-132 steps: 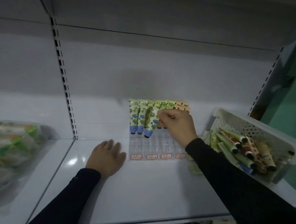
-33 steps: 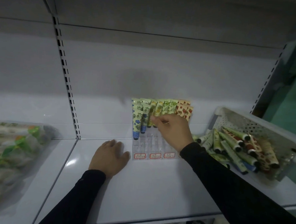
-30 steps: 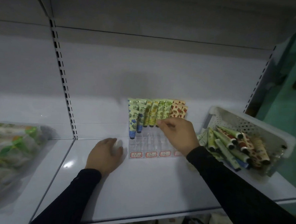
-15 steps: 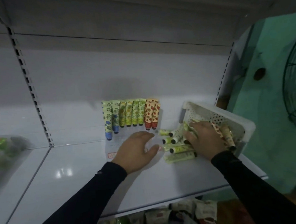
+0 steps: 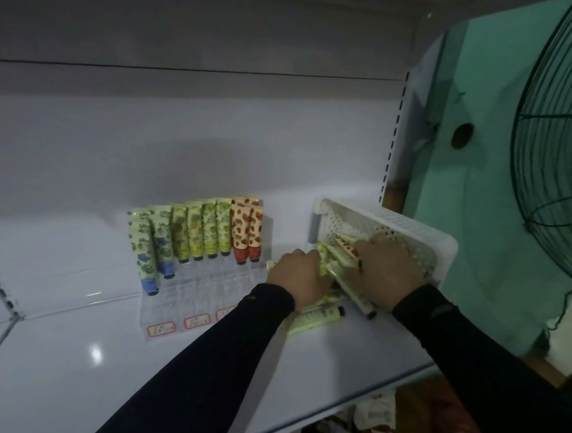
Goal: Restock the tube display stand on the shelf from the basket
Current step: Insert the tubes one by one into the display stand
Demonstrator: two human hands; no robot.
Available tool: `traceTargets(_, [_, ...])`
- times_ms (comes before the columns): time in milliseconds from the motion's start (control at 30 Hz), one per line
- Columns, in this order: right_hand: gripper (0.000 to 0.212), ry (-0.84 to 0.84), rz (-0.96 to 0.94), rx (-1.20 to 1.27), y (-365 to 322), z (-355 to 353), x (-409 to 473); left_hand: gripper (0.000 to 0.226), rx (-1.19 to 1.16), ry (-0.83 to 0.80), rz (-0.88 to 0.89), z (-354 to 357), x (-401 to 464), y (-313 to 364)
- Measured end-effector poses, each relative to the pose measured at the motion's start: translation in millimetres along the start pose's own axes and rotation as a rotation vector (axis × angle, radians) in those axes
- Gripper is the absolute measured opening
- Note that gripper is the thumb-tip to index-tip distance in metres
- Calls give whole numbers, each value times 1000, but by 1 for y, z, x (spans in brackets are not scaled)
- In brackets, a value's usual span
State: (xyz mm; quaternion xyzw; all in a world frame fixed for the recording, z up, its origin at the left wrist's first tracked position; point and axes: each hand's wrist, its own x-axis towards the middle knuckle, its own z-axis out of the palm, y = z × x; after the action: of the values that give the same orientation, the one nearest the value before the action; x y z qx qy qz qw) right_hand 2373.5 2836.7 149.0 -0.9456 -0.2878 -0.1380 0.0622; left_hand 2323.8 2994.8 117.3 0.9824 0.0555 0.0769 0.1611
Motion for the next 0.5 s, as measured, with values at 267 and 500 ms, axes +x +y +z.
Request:
traceTargets(267, [27,-157,33,-152,7,0,-11,44,13,28,-106,25,21,16])
traceTargets(500, [31,-140,-1,17,5,-4,-10,55,-222,-35,-167,15,16,17])
